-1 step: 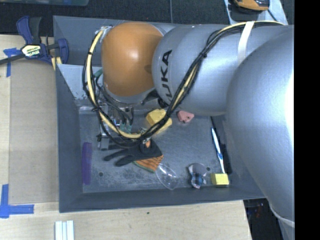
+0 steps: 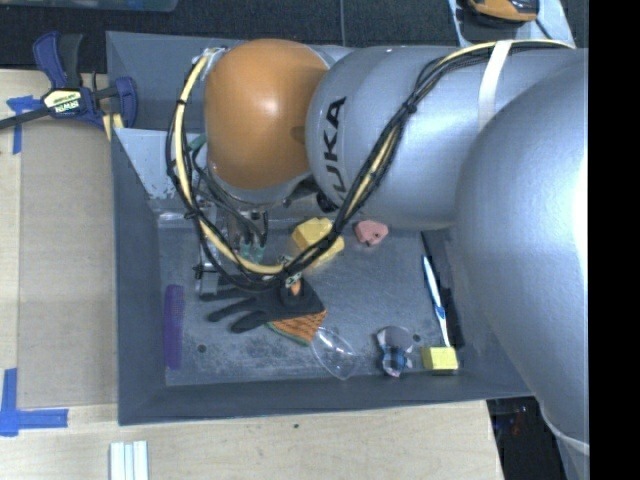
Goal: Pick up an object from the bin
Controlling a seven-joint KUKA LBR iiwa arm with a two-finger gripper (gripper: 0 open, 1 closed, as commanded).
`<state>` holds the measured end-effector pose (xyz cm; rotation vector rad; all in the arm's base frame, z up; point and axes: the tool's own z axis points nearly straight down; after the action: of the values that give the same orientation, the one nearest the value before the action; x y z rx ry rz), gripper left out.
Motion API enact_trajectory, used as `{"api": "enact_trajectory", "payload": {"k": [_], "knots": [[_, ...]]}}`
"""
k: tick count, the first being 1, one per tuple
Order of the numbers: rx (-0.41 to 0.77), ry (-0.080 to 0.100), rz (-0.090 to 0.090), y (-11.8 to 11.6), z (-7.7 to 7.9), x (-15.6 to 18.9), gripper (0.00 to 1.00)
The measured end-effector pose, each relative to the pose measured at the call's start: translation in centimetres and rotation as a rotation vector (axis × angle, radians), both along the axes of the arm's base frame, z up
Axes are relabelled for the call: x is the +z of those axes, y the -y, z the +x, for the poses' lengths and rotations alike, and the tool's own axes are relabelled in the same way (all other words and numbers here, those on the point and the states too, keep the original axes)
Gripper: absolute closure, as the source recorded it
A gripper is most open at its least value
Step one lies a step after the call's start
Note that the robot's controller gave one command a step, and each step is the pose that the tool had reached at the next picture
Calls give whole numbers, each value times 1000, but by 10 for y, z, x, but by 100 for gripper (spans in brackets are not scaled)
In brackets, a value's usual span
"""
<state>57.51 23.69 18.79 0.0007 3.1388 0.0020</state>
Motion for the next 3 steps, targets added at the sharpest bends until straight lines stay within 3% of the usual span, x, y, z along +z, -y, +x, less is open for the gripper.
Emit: {"api": "enact_trajectory", "payload": {"k": [1, 2, 3], "knots": [[-53, 4, 1, 90, 16, -98, 0], [167, 9, 3, 91, 1, -57, 0], [15, 3, -1, 102, 8, -97, 0]]}}
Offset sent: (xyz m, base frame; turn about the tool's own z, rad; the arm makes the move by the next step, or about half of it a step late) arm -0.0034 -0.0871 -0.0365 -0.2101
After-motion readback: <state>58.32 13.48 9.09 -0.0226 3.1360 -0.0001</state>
